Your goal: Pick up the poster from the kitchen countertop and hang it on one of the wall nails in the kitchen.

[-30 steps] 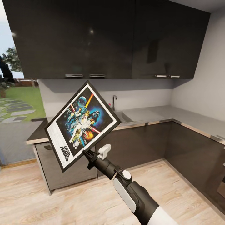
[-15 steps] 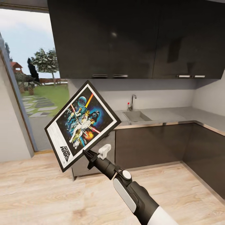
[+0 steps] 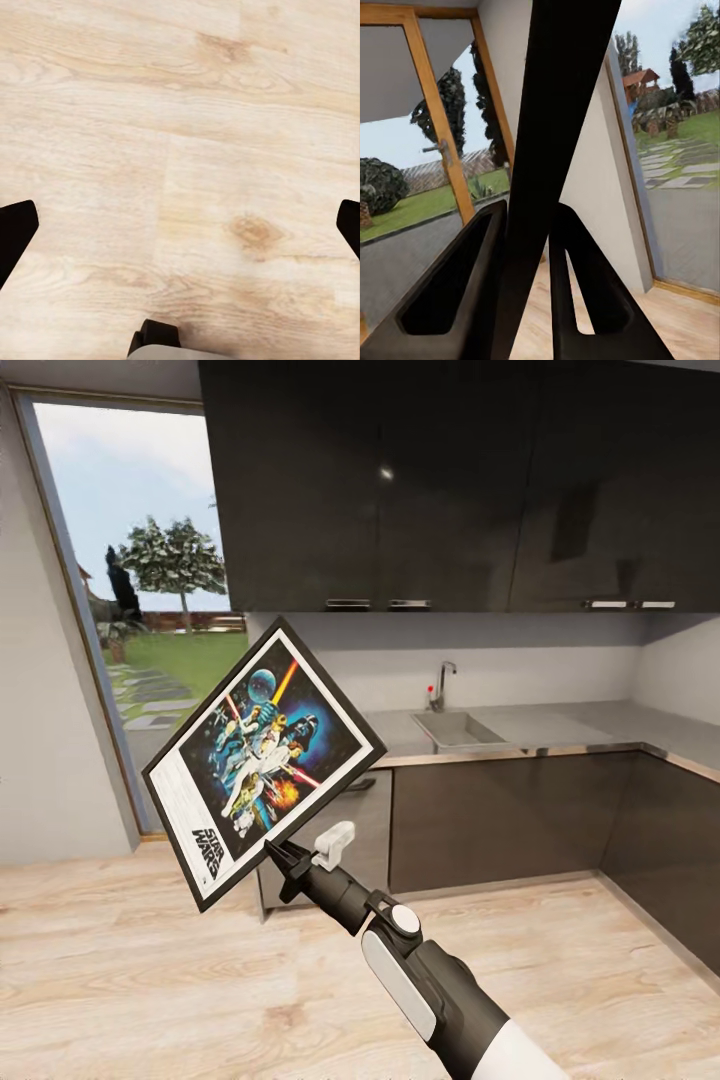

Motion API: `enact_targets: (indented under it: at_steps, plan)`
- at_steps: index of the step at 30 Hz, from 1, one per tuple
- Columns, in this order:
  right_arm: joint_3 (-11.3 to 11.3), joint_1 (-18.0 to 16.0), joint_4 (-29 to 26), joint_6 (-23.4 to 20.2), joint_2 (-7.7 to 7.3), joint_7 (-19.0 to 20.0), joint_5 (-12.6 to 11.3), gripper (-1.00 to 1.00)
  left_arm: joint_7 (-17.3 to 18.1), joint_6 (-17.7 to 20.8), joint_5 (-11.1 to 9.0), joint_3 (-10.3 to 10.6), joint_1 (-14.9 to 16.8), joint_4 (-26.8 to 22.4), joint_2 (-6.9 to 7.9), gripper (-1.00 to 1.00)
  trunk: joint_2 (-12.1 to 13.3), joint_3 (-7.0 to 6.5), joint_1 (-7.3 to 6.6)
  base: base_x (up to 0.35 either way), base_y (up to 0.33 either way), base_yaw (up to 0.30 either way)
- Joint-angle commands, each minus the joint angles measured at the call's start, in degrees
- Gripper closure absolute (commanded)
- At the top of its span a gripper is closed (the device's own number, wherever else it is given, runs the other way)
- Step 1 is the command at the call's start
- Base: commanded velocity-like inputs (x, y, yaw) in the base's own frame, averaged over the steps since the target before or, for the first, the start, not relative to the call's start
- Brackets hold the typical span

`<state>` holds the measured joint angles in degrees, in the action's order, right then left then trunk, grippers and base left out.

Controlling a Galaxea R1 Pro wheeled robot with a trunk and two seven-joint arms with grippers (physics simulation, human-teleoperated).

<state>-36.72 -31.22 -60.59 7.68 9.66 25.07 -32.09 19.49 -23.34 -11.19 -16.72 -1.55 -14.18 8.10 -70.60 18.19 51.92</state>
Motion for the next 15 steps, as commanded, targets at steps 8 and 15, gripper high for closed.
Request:
enact_targets:
  at_steps: [8, 15]
  plan:
    - [-0.11, -0.07, 0.05, 0.05, 0.01, 0.33, -0.61, 1.0, 0.55, 0.22, -0.58, -0.1, -0.03, -0.06, -0.01, -1.0, -0.04, 0.06, 0.0, -0.013, 0.014, 0.009]
    - [-0.25, -0.07, 0.03, 0.03, 0.01, 0.33, -0.61, 1.0, 0.55, 0.31, -0.58, -1.21, -0.03, -0.06, 0.01, -1.0, -0.04, 0.33, 0.0, 0.071, 0.17, 0.134]
